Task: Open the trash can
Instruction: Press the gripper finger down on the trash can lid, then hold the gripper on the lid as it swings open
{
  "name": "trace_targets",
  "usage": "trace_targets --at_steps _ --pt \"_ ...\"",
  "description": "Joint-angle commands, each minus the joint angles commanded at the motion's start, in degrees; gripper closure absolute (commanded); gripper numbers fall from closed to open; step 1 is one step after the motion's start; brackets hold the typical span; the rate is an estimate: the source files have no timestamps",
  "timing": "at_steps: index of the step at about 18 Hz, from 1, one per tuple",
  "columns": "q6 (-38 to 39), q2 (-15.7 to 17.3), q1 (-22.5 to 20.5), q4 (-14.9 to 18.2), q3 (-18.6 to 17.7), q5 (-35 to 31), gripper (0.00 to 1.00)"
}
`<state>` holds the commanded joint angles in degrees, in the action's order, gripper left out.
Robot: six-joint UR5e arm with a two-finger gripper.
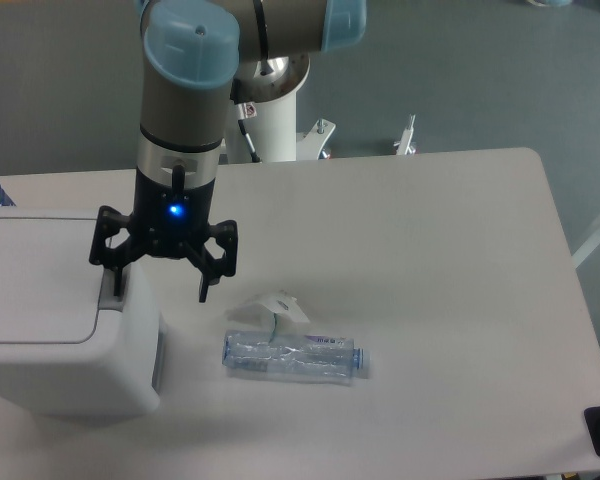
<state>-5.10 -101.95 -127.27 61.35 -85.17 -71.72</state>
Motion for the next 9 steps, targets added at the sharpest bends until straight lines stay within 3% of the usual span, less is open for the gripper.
trace_targets --at_steps 9 --pt "-0.2 -0.1 0.0 0.0 0.3 0.0 0.00"
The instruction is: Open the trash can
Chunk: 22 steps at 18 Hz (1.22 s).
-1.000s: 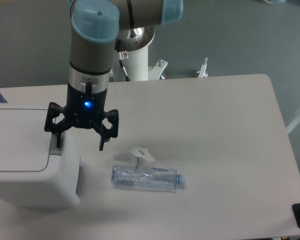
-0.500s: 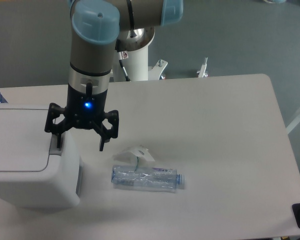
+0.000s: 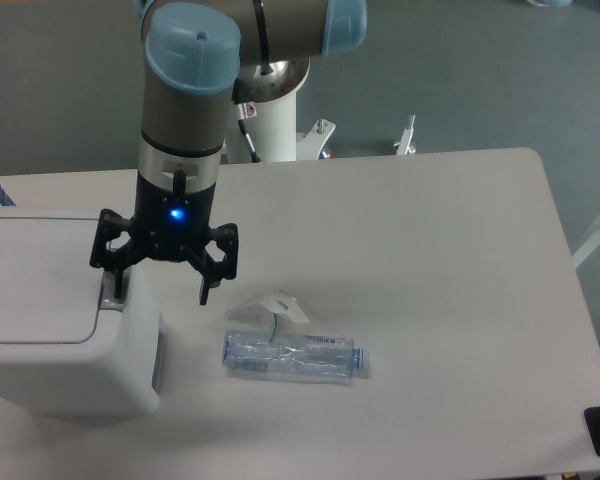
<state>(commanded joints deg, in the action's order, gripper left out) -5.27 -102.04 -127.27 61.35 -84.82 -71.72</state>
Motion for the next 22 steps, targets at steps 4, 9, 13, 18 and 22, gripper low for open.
trace_targets --at_steps 4,9,13,18,22 --pt "-0.1 0.0 0.0 0.0 -0.1 0.0 0.00" --pt "-1.4 -0.6 -0.6 -3.5 6.1 -1.0 0.00" --pt "-10.9 -0.6 -2.7 -6.3 9.1 -15.4 0.00" --pt "-24.8 0.3 -9.1 -3.2 8.1 -22.0 0.00" --pt "-46.0 2.5 -15.6 7.7 7.0 -23.5 0.00"
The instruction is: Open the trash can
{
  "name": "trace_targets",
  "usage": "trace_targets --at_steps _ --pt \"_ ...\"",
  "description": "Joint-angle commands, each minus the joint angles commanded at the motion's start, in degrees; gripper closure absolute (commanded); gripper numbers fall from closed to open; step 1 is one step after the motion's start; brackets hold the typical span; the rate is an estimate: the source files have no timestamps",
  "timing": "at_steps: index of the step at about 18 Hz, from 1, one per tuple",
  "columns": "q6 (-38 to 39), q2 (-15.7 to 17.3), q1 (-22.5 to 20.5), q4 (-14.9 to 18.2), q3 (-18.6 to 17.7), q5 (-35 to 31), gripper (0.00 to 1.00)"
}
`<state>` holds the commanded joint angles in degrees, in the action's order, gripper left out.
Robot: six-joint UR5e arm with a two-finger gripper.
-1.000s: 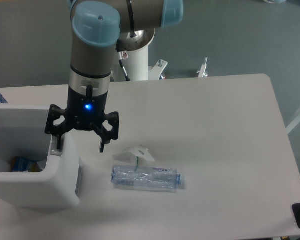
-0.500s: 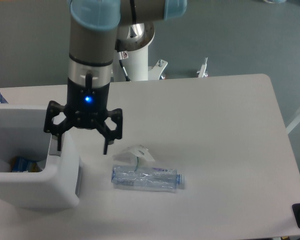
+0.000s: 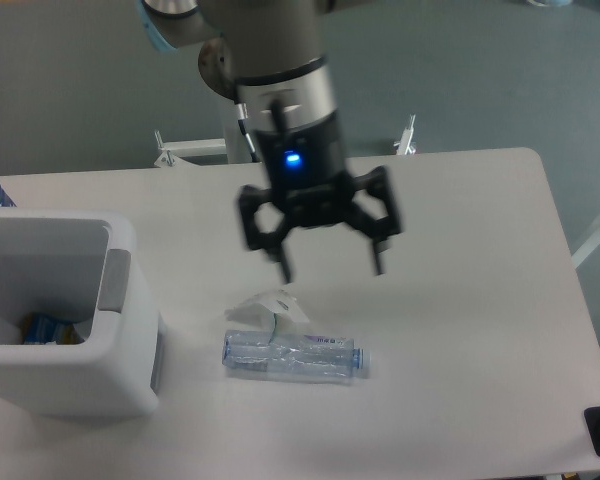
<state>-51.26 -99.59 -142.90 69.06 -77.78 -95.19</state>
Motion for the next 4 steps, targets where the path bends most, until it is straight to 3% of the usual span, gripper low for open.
trace_targets --at_steps 2,4 --pt "-11.3 1.3 -3.2 2.3 -1.7 -0.1 0.00" --pt "-15.6 2.3 -5.5 2.0 -3.3 0.2 0.00"
